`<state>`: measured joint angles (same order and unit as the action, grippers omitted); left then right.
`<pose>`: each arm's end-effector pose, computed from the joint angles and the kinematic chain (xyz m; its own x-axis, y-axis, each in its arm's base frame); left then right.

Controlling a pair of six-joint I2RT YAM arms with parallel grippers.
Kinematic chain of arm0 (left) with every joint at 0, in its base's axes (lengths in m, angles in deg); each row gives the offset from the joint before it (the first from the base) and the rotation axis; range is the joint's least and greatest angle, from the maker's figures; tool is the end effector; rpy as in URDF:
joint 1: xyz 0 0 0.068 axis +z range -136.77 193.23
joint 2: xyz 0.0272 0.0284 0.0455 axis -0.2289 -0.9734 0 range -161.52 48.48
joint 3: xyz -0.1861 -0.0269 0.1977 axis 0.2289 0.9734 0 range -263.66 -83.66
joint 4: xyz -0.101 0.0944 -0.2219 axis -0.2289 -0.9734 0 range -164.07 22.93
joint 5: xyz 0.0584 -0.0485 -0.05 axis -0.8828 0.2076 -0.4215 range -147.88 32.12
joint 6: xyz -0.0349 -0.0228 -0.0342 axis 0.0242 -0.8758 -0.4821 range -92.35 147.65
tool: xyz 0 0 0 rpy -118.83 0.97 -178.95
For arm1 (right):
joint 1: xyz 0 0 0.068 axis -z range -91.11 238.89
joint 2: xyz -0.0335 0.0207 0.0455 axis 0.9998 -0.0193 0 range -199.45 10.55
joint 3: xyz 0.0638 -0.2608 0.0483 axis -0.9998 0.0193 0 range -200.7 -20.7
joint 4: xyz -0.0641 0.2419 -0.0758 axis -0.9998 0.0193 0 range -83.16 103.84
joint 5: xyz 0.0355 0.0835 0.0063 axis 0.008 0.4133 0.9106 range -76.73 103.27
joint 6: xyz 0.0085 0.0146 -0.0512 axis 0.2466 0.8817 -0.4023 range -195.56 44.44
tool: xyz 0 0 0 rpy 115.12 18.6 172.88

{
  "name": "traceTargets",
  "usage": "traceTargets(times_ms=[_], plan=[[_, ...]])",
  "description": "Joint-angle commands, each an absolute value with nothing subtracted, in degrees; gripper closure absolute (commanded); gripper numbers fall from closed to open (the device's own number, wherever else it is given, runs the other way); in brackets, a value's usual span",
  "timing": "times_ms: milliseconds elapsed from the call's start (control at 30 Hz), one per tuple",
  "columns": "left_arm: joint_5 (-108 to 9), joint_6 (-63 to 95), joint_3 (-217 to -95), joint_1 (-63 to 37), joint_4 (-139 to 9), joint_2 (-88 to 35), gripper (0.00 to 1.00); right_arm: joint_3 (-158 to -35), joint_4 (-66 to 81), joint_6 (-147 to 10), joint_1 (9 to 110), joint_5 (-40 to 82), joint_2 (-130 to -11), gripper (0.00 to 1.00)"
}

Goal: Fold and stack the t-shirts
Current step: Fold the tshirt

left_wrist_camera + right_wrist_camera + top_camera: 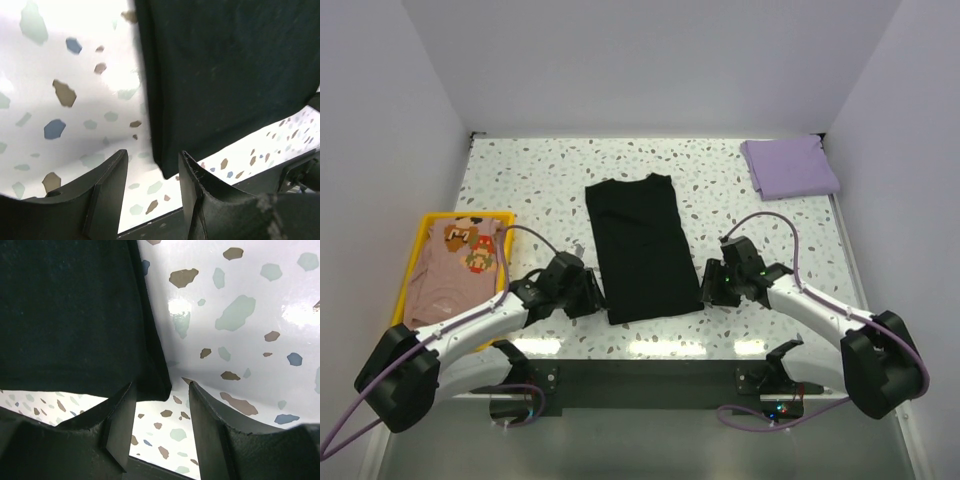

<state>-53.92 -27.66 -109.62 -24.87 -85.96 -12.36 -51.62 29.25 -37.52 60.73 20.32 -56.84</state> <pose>0.1491 -0.1201 0.1649 -0.8939 -0.3414 -0.2905 -0.1533 0.8418 -0.5176 0.1812 0.1018 0.1662 -0.9176 0.2024 -0.3422 0.0521 0.9145 0.4012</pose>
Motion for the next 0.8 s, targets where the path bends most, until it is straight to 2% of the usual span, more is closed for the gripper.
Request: traceTargets(times_ms=[0, 567, 767], plan=[[-51.73, -30.0, -107.57, -25.96, -83.42, -12.69, 0.5, -50.76, 26.53, -36.1, 60.68, 21.53, -57.21, 0.5], [-51.55, -34.31, -104.32, -31.85, -76.91, -17.79, 0.51, -47.51, 22.92, -35.22, 60.24, 24.08, -60.99, 0.61], [-52.43, -35.63, -103.35, -32.29, -75.69, -19.37, 0.54, -47.25, 22.05, -34.78, 60.24, 25.13, -61.6, 0.67]])
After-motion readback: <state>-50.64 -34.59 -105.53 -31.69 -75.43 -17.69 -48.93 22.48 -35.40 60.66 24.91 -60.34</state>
